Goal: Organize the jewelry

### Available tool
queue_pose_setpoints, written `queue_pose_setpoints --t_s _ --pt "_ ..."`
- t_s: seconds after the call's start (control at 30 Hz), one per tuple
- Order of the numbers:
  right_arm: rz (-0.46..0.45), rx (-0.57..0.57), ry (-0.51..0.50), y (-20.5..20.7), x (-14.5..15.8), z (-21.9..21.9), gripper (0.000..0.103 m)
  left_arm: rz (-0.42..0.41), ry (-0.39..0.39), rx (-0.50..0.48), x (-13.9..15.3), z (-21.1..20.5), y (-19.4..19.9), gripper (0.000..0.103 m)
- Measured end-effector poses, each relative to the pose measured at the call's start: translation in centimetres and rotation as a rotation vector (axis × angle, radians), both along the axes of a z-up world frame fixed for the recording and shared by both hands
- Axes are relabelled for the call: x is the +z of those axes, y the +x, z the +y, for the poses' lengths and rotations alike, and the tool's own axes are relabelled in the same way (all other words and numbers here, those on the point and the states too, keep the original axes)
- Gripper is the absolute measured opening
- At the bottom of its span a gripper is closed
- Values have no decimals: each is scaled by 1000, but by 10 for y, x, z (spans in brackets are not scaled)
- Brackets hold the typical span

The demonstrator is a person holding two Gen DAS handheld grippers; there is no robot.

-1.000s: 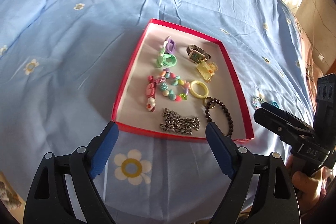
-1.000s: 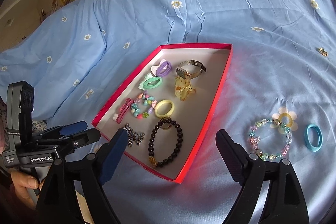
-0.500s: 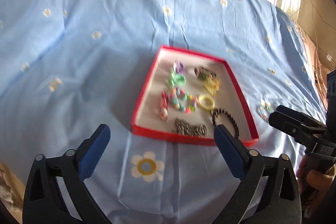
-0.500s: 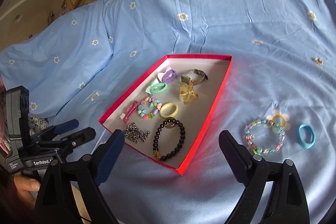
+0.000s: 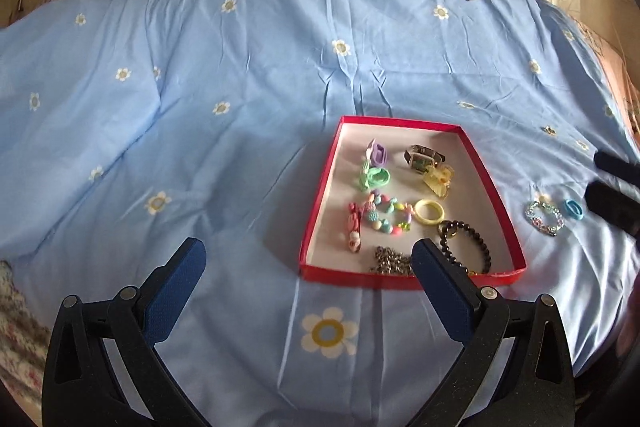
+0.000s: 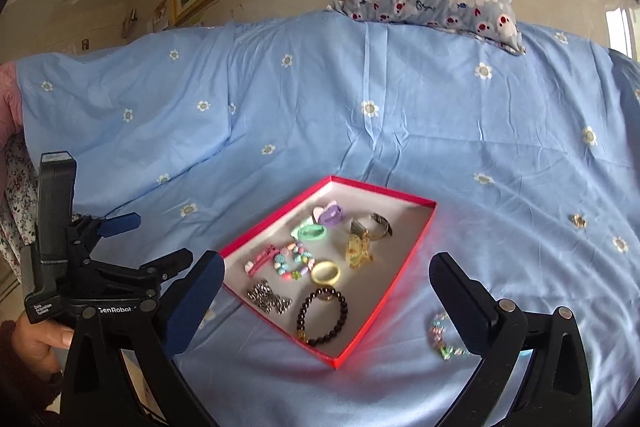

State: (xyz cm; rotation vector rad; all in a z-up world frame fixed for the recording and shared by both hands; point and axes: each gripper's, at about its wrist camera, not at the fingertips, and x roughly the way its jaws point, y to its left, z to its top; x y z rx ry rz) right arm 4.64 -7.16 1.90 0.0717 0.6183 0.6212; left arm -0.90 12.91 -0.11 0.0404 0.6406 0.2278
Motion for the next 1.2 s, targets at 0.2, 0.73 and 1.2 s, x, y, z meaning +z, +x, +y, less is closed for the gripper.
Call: queue_pose_setpoints --t_s 0.2,0.73,1.2 --pt "93 -15 -28 -5 -42 5 103 54 -53 30 -20 6 -6 103" --pt "110 -24 -41 -18 -63 5 103 65 15 37 -30 -9 -16 103" --pt "115 -25 -52 -20 -68 4 103 54 71 35 -20 -22 -22 103"
